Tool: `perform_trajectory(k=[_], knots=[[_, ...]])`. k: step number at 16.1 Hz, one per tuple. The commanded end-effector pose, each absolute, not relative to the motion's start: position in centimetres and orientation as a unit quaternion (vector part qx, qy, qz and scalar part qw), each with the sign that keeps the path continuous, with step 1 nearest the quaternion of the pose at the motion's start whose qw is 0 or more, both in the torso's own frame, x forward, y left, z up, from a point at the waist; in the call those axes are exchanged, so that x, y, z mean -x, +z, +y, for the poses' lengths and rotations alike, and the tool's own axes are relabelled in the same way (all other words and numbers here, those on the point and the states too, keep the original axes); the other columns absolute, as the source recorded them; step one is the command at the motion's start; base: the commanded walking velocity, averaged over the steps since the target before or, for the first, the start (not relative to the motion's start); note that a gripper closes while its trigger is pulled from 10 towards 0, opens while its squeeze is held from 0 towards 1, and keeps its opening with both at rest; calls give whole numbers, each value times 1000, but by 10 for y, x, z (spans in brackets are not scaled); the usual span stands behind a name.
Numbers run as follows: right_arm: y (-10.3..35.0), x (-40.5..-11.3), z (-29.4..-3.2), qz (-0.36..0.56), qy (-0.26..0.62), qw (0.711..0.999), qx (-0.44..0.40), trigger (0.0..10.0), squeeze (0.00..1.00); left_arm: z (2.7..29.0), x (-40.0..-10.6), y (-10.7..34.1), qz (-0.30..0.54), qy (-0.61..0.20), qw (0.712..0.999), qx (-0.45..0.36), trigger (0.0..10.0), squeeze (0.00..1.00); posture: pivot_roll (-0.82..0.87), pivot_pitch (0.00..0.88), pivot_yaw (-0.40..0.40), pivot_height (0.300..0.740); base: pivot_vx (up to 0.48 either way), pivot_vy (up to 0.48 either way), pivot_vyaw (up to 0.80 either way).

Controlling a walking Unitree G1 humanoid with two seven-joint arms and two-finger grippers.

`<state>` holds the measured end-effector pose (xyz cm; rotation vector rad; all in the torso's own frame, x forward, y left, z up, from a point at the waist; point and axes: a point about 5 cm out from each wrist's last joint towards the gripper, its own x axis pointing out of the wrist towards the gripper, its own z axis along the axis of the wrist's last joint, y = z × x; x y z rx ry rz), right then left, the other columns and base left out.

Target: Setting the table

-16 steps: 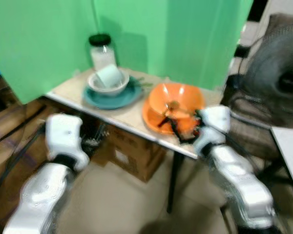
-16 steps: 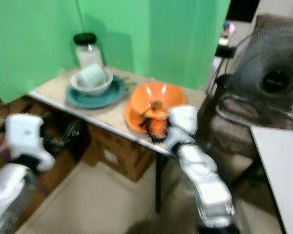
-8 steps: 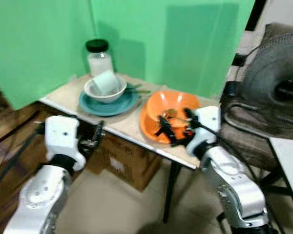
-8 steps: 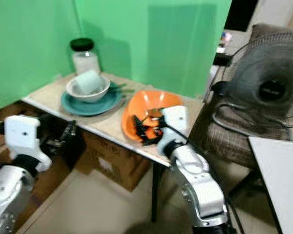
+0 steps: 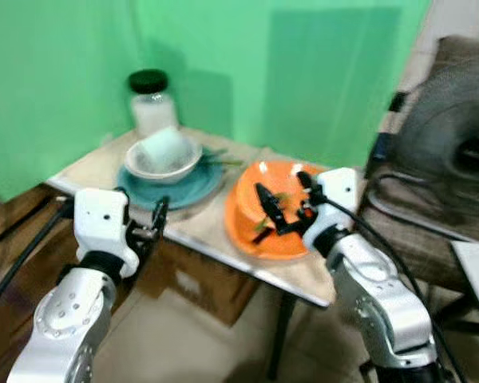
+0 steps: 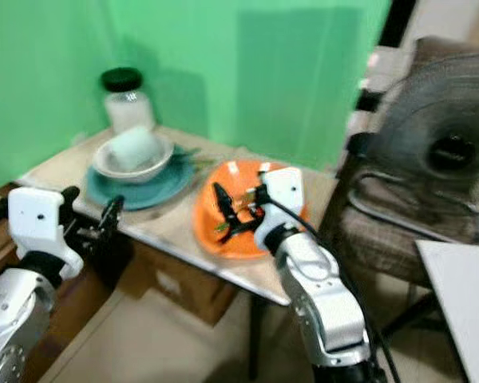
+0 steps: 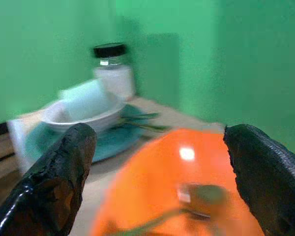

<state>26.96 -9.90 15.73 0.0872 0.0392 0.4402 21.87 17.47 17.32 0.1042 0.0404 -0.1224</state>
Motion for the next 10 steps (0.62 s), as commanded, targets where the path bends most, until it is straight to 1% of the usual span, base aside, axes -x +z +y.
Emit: perform_trajectory(k=[1,2,3,4,6,7,8,9,10], knots=[[158,-272,-105,22,206,978,-40,10000,0,171,-219,171,23,-71,996,-48,10000,0,-7,0,46,740,300,0,0],[159,-274,-105,30,210,977,-21,10000,0,169,-219,171,23,-79,995,-54,10000,0,-5,0,45,740,274,0,0],[158,-275,-105,46,216,975,-12,10000,0,169,-220,171,24,-84,995,-56,10000,0,-5,0,45,740,0,0,0],[159,-278,-105,69,225,972,7,10000,1000,167,-218,169,29,-102,993,-56,10000,0,-5,0,45,740,0,0,0],[164,-284,-109,107,237,965,13,10000,1000,165,-217,167,38,-126,989,-67,10000,0,-10,0,43,740,0,0,0],[167,-287,-112,142,252,956,56,10000,1000,164,-214,166,47,-164,983,-68,10000,0,-11,0,40,740,0,0,0],[169,-288,-113,147,259,951,77,10000,1000,163,-213,165,52,-183,979,-67,10000,0,-12,0,39,740,0,0,0],[169,-288,-115,172,255,946,105,10000,1000,164,-210,163,58,-206,974,-77,10000,0,-17,0,38,740,0,0,0],[174,-292,-116,185,253,942,118,10000,1000,168,-205,161,66,-234,966,-86,10000,0,-18,0,39,740,0,0,0]])
